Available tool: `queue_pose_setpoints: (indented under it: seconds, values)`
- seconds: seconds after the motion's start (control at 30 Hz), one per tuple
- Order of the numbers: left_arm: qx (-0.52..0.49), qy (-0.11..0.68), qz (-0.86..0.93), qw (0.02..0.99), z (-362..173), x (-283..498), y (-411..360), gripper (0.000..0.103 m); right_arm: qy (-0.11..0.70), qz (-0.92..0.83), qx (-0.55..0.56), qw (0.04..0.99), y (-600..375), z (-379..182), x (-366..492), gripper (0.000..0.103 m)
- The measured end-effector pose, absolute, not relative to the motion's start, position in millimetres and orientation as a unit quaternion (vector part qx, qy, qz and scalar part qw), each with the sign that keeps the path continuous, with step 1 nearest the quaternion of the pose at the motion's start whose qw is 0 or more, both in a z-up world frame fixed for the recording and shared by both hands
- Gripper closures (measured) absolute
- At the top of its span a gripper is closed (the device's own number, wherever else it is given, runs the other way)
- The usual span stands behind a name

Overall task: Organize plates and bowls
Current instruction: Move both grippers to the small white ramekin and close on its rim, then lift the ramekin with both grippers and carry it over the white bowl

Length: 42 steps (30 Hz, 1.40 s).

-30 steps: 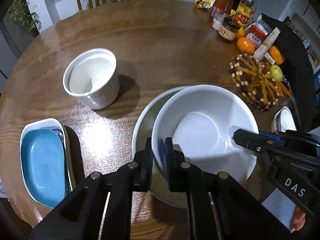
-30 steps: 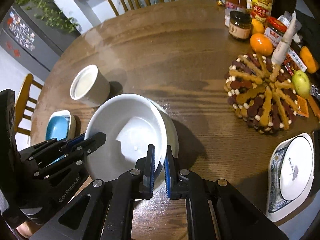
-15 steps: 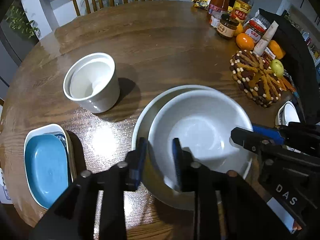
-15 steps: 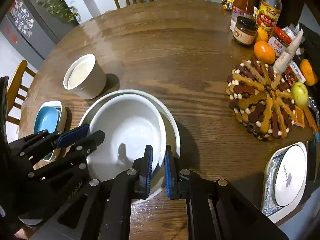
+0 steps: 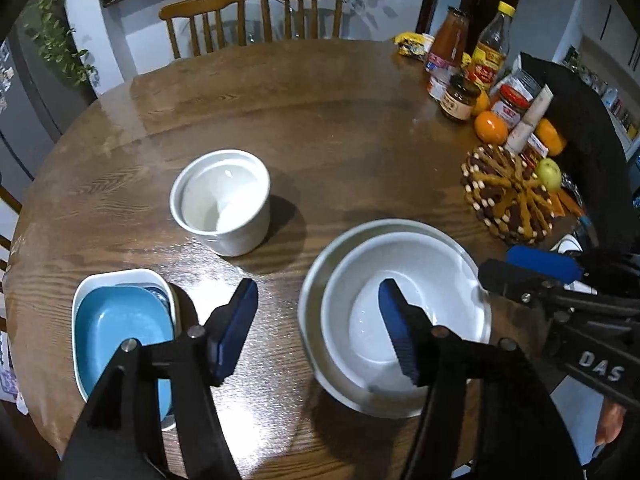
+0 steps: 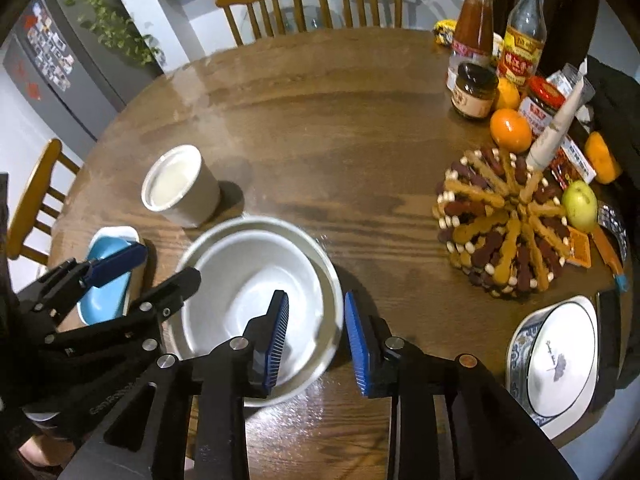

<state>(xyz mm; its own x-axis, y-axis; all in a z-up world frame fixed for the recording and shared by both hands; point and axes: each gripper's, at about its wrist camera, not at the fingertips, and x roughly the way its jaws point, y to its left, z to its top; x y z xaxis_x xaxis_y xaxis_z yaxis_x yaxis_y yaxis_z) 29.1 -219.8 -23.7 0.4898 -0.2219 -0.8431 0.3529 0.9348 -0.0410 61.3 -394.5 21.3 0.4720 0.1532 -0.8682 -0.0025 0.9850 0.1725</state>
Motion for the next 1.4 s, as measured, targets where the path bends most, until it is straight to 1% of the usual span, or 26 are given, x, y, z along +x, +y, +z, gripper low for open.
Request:
queue_pose_setpoints:
  seconds: [0.03,0.07,0.27,0.43,0.6,0.73,0.93,0.97,1.0,1.03,1.13,1.23,1.3,1.4]
  values:
    - [0.067,0.476,-0.163,0.862,-23,30,-218,0.04,0.506,0.047,0.072,0.858,-392,24,63,0.06]
    - [0.065,0.476,-0.16,0.863,-23,32,-216,0.04,0.499,0.05,0.068,0.862,-388,27,65,0.056]
    - [0.045,0.475,-0.14,0.868,-17,48,-195,0.04,0.482,0.067,0.06,0.871,-365,40,88,0.056]
    - [0.019,0.478,-0.125,0.869,-15,71,-169,0.04,0.484,0.086,0.05,0.869,-344,41,114,0.056]
    - [-0.012,0.49,-0.107,0.865,-21,101,-141,0.04,0.502,0.099,0.057,0.857,-327,28,146,0.056]
    - [-0.005,0.502,-0.104,0.859,-29,123,-141,0.041,0.515,0.102,0.046,0.85,-313,15,171,0.056]
    - [0.0,0.527,-0.102,0.844,-48,148,-141,0.042,0.55,0.105,0.057,0.827,-303,-11,204,0.056]
    - [-0.001,0.536,-0.104,0.838,-52,152,-141,0.047,0.555,0.11,0.059,0.822,-300,-15,206,0.056]
    - [-0.002,0.541,-0.106,0.834,-54,155,-140,0.049,0.562,0.108,0.054,0.818,-297,-20,209,0.056]
    - [-0.003,0.547,-0.108,0.83,-57,157,-140,0.053,0.565,0.109,0.052,0.816,-297,-22,212,0.056]
    - [-0.002,0.552,-0.107,0.827,-61,160,-139,0.054,0.57,0.111,0.05,0.813,-293,-27,215,0.056]
    - [-0.005,0.558,-0.112,0.822,-63,162,-139,0.059,0.574,0.116,0.055,0.808,-292,-30,217,0.058]
    - [-0.008,0.56,-0.116,0.82,-64,163,-139,0.063,0.577,0.117,0.053,0.807,-290,-31,219,0.063]
    - [-0.002,0.56,-0.126,0.819,-63,163,-144,0.072,0.582,0.118,0.052,0.803,-286,-34,222,0.07]
